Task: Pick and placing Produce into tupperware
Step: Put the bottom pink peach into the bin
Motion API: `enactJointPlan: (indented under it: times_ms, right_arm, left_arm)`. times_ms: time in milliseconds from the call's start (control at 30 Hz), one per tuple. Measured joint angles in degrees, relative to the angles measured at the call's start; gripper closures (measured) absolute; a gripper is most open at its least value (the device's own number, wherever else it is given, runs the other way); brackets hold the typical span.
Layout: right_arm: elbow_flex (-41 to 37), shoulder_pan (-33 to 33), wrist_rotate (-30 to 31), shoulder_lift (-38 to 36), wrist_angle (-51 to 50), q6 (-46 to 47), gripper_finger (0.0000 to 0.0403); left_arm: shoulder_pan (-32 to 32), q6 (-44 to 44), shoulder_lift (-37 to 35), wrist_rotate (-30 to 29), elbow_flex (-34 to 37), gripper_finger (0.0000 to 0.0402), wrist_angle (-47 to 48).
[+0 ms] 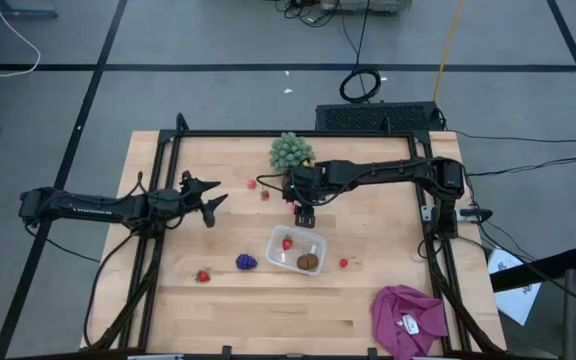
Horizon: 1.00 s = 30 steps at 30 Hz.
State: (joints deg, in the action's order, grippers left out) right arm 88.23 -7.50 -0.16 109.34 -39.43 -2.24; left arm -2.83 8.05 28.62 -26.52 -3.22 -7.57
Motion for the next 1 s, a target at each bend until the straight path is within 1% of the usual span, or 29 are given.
enactJointPlan:
  times_ms: [133,267,400,1000]
  right_arm:
    - [0.00,-0.08,0.00,0.58,0.50,0.03,0.0163]
    - [0.00,-0.18,0.02,2.91,0.88,0.49,0.0154]
    - [-0.02,-0.19,0.02,5.06,1.11,-1.83,0.0154]
    - [-0.02,-1.84,0.04,8.86,3.11,-2.68,0.0154]
  left_arm:
    - [0.00,0.00,0.00,0.02,-0.02,0.0172,0.00]
    - [0.00,0.02,0.00,0.04,-0.02,0.0172,0.00]
    - [0.00,0.07,0.00,0.83,-0.02,0.0172,0.02]
    - [0.02,-0.30,0.00,1.18,-0.04,0.0172,0.07]
